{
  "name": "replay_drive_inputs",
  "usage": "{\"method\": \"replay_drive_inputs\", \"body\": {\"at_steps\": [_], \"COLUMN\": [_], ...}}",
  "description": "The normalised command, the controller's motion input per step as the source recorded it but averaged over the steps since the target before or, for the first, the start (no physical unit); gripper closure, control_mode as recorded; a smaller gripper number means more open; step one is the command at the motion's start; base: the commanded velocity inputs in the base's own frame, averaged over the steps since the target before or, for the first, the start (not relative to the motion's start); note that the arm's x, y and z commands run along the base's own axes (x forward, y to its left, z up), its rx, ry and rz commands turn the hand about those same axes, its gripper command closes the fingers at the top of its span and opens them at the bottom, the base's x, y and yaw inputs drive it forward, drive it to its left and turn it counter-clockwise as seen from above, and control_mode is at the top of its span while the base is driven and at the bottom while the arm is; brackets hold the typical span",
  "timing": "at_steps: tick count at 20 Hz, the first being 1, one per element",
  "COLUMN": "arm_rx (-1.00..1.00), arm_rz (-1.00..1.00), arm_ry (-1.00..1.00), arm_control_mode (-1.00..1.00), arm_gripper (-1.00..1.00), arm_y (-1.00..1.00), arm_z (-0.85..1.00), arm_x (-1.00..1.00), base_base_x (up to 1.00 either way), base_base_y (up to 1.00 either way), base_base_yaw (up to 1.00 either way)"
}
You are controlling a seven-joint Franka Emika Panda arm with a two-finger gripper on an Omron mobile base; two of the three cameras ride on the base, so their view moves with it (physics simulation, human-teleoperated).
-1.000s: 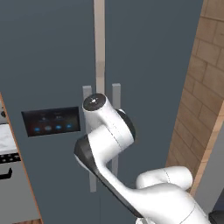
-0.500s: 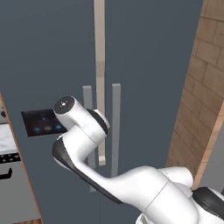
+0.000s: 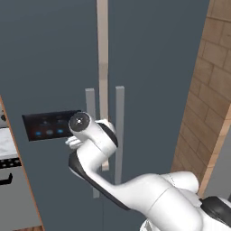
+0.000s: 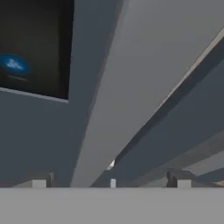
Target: Open the freezer door, pick up the ice cube tray from the freezer, and place it on the dining counter.
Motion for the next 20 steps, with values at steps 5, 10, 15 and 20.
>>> {"method": "replay_drive_inputs", "body": {"at_steps": [5,10,15,20], "arm_rx": [0.11,0.01,0.0,0.0], "arm_rz": [0.0,0.0,0.0,0.0], "arm_ry": [0.0,0.0,0.0,-0.03], "arm_control_mode": [-1.0,-1.0,-1.0,-1.0], "arm_gripper": [-1.0,-1.0,-1.0,-1.0], "arm_y": [0.04,0.74,0.48,0.0], "arm_z": [-0.21,-0.08,-0.09,-0.2], "arm_x": [0.8,0.55,0.29,0.17], "base_base_x": [0.0,0.0,0.0,0.0], "base_base_y": [0.0,0.0,0.0,0.0], "base_base_yaw": [0.0,0.0,0.0,0.0]}}
